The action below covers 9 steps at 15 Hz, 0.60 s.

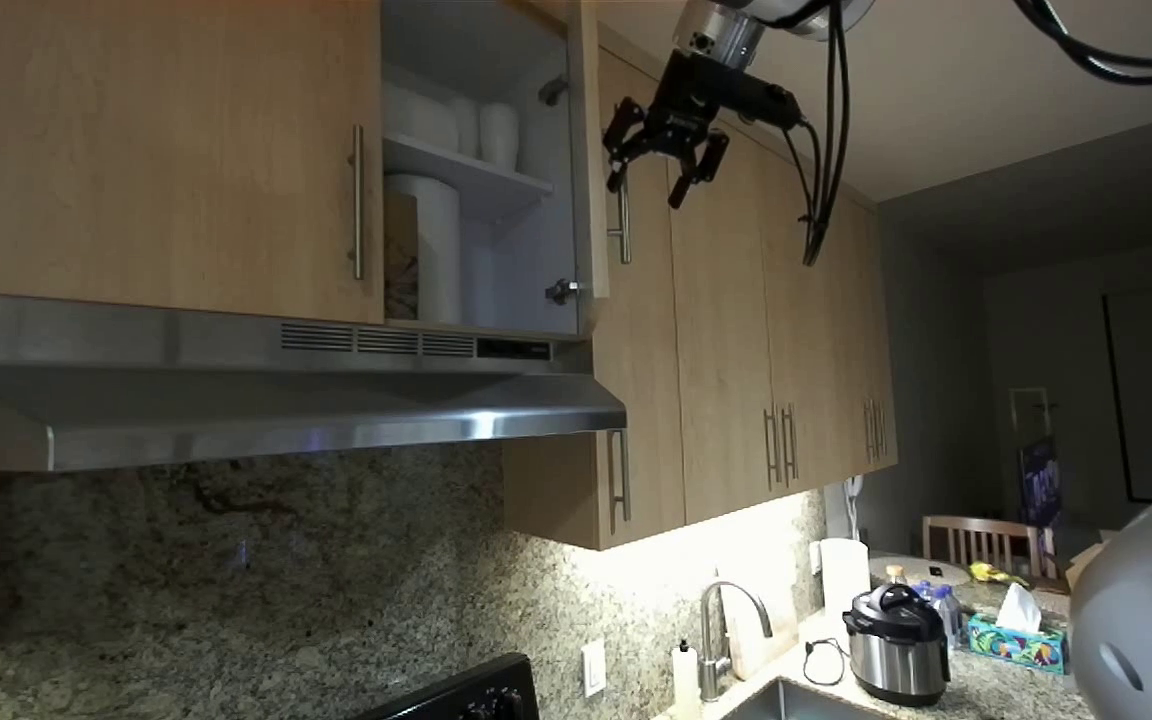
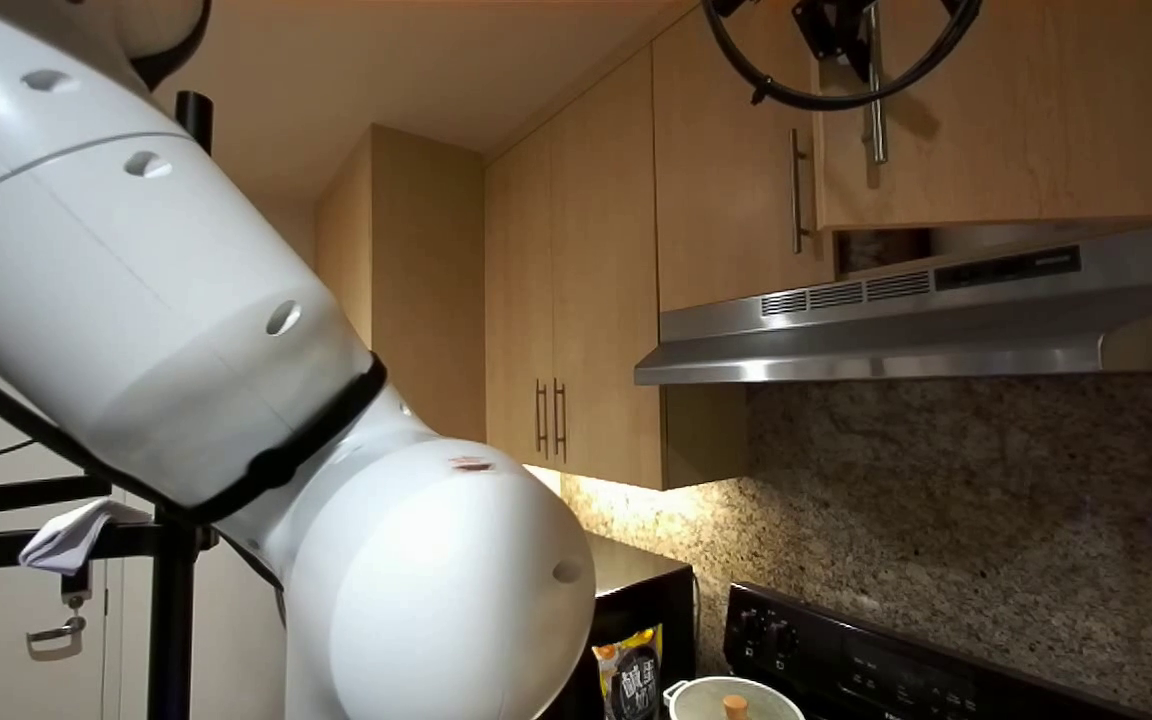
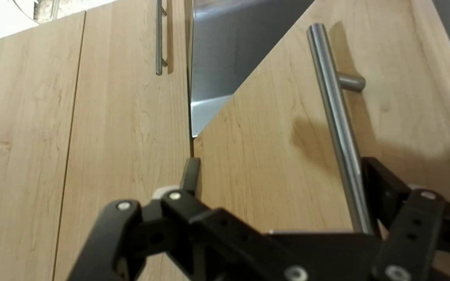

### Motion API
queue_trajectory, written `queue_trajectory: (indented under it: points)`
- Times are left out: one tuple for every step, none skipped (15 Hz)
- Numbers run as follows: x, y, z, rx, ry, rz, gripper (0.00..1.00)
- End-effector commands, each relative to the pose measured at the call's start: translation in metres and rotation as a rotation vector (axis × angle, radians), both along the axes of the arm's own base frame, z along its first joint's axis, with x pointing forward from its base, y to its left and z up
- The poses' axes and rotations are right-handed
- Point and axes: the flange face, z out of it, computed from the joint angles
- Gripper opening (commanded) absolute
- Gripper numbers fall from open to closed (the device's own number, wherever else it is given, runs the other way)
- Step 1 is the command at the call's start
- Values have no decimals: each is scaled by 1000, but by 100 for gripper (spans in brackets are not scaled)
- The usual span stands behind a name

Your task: Open the right door of the cabinet

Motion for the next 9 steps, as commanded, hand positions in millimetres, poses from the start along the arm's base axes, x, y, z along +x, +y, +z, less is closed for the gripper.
queue_trajectory:
  points:
    - [-6,-27,0,-28,39,38,100]
    - [-8,-31,-1,-32,45,51,100]
    - [-10,-35,0,-35,52,67,100]
    - [-11,-39,0,-41,57,84,100]
    - [-13,-42,0,-46,61,99,100]
    - [-15,-45,0,-51,66,115,100]
    - [-16,-49,-1,-55,69,127,100]
    - [-16,-53,-2,-56,73,138,100]
    - [-17,-56,-2,-56,76,150,100]
